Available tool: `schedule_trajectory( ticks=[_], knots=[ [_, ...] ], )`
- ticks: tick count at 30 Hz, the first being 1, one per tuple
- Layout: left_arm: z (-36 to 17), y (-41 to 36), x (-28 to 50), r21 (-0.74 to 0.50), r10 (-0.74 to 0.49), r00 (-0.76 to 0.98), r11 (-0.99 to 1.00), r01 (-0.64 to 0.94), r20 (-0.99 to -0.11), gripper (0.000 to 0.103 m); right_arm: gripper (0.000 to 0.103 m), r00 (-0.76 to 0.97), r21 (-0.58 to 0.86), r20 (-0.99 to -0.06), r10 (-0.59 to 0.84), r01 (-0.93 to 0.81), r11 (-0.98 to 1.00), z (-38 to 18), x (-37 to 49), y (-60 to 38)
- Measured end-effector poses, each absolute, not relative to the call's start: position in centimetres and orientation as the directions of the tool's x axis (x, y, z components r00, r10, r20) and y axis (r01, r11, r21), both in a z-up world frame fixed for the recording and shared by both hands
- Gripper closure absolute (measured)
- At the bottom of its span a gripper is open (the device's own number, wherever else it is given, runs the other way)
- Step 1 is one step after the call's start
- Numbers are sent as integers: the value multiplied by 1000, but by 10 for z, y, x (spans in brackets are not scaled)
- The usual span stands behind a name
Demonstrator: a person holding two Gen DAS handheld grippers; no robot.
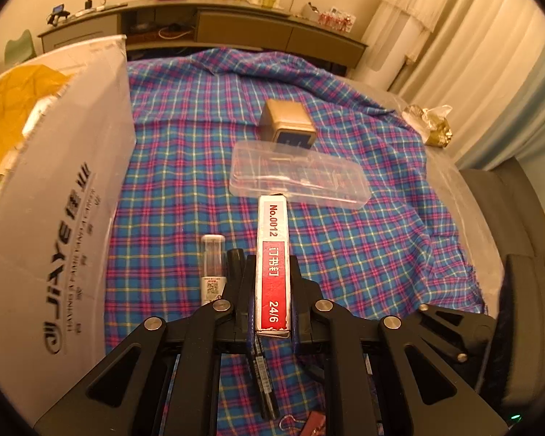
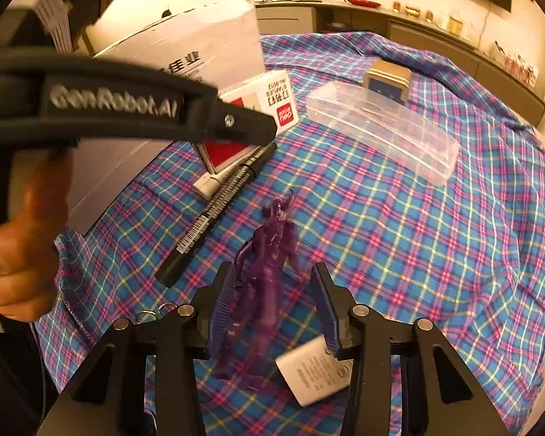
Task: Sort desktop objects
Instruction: 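Grasp the red-white printed box with the left tool while the right tool grasps the purple figurine, then carry the red-white box and purple figurine over the cardboard box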
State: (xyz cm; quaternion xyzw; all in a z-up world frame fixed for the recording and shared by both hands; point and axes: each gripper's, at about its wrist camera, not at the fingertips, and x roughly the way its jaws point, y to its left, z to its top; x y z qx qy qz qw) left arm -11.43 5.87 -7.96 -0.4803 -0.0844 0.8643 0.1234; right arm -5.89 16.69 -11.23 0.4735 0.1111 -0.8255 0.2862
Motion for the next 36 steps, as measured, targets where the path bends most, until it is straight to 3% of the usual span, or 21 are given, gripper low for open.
schedule_trajectory(
  ticks=[2, 15, 36],
  knots=[
    [-74, 56, -110, -266, 296, -518, -955, -133, -803, 89, 90, -389, 73, -847, -363, 591, -803, -112, -57, 162],
    [-35, 23, -81, -292, 316, -590, -946, -138, -743, 89, 90, -413, 174, -793, -448, 551, -816, -77, -50, 173],
    [12, -33, -50, -297, 288, -709, -948, -115, -644, 89, 90, -551, 159, -683, -478, 528, -835, -6, -34, 153]
  ],
)
